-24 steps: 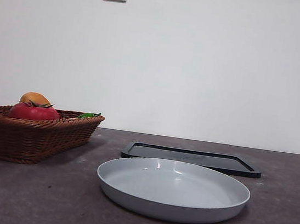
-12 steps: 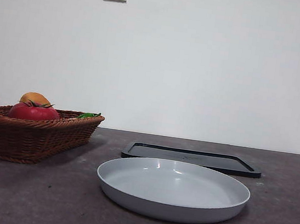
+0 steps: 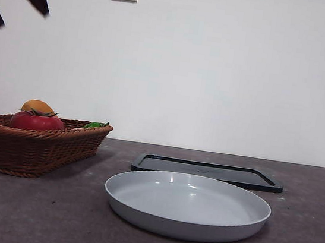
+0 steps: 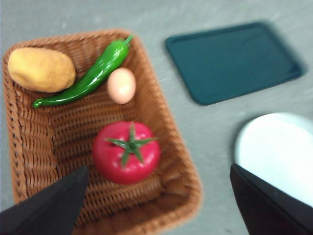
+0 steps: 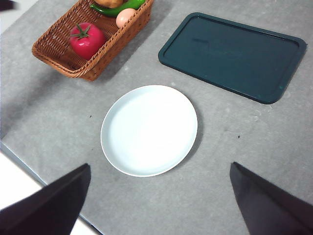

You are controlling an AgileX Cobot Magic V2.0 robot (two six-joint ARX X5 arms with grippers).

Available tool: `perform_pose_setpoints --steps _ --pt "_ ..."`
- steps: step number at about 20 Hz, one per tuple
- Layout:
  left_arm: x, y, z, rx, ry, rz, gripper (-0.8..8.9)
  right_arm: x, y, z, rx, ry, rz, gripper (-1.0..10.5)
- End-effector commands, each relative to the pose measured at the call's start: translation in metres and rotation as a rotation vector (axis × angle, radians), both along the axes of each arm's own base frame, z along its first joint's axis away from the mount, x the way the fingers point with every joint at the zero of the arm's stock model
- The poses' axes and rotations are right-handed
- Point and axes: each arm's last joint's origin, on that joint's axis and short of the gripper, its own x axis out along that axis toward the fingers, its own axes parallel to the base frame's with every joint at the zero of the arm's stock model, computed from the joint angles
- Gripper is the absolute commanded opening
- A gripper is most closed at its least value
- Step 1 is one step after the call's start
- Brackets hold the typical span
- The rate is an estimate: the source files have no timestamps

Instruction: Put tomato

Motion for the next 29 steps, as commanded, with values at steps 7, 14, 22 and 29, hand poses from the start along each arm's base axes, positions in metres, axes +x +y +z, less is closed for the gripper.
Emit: perform_pose_setpoints --steps 7,14,22,29 --pt "0.06 -0.021 -0.046 0.117 0.043 -0.062 4.69 0.0 0.001 0.006 0.014 -0.017 0.0 4.5" --pt "0.083 -0.027 -0.08 0.144 0.118 -0.077 4.69 0.0 0.001 0.006 0.014 -0.017 0.001 4.5" --pt "0.095 -0.028 -0.099 0.206 0.129 -0.074 4.69 0.0 0.001 0.006 0.014 -0.016 0.001 4.5" --pt "0.097 -0.028 -0.103 0.223 0.139 -0.081 4.69 0.0 0.001 0.006 0.015 -0.017 0.001 4.5"
